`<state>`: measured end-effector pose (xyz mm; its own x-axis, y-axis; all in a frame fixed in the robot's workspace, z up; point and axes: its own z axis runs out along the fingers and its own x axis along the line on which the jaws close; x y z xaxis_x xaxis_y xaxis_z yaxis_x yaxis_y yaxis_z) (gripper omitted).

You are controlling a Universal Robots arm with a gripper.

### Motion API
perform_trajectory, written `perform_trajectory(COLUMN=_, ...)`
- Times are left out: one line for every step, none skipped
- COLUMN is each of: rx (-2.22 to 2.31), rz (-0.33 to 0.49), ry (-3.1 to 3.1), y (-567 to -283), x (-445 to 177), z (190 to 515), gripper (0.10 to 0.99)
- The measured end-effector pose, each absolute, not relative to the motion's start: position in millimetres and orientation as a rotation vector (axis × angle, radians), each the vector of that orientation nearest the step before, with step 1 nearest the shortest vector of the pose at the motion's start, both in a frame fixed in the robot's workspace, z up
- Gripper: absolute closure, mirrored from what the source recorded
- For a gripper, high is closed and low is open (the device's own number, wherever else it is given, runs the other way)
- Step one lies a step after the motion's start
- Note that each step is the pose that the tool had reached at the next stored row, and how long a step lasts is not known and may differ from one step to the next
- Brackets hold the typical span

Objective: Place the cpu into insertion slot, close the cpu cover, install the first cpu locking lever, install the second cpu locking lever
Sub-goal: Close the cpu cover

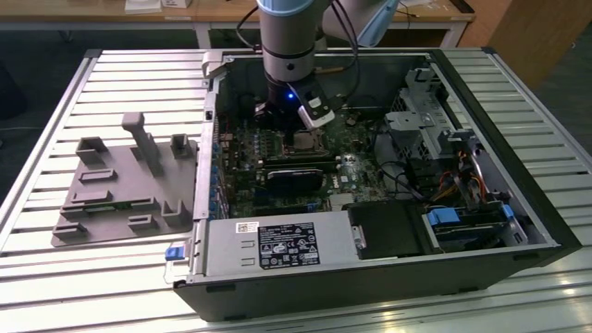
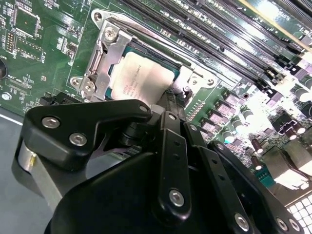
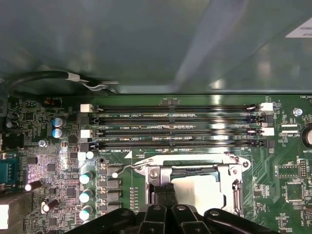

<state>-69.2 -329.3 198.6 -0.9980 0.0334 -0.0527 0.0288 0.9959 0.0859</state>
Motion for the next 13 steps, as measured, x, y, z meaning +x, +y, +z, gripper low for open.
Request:
perform_trajectory(rx=0.048, rz=0.132, ry=3.084, y=-329.3, x=-68.6, z=198.6, gripper=0.984)
perform_trajectory(rx=0.048, rz=0.132, ry=3.084, y=-329.3, x=-68.1, z=198.6, gripper=0.984)
perform_trajectory(rx=0.048, rz=0.132, ry=3.084, y=-329.3, x=-67.6, z=198.6, gripper=0.984)
perform_trajectory(rx=0.048, rz=0.132, ry=3.084, y=-329.3, x=-66.9, z=198.6, gripper=0.984)
perform_trajectory(rx=0.048, rz=0.132, ry=3.084, y=-329.4, x=-66.3, z=198.7, gripper=0.984)
perform_trajectory(rx=0.048, rz=0.131, ry=3.084, y=-329.4, x=-65.7, z=198.8, gripper=0.984)
perform_trajectory(rx=0.048, rz=0.131, ry=3.084, y=-329.4, x=-65.2, z=199.0, gripper=0.984)
perform_trajectory(rx=0.048, rz=0.132, ry=3.084, y=-329.3, x=-64.7, z=199.1, gripper=0.984)
perform_trajectory(rx=0.048, rz=0.132, ry=3.084, y=-329.3, x=-64.3, z=199.2, gripper=0.984)
perform_trajectory(rx=0.048, rz=0.132, ry=3.084, y=-329.2, x=-63.9, z=199.4, gripper=0.984)
perform_trajectory(rx=0.048, rz=0.133, ry=3.084, y=-329.2, x=-63.5, z=199.6, gripper=0.984)
perform_trajectory(rx=0.048, rz=0.133, ry=3.084, y=-329.2, x=-63.0, z=199.9, gripper=0.984)
perform_trajectory(rx=0.048, rz=0.133, ry=3.083, y=-329.2, x=-62.5, z=200.1, gripper=0.984)
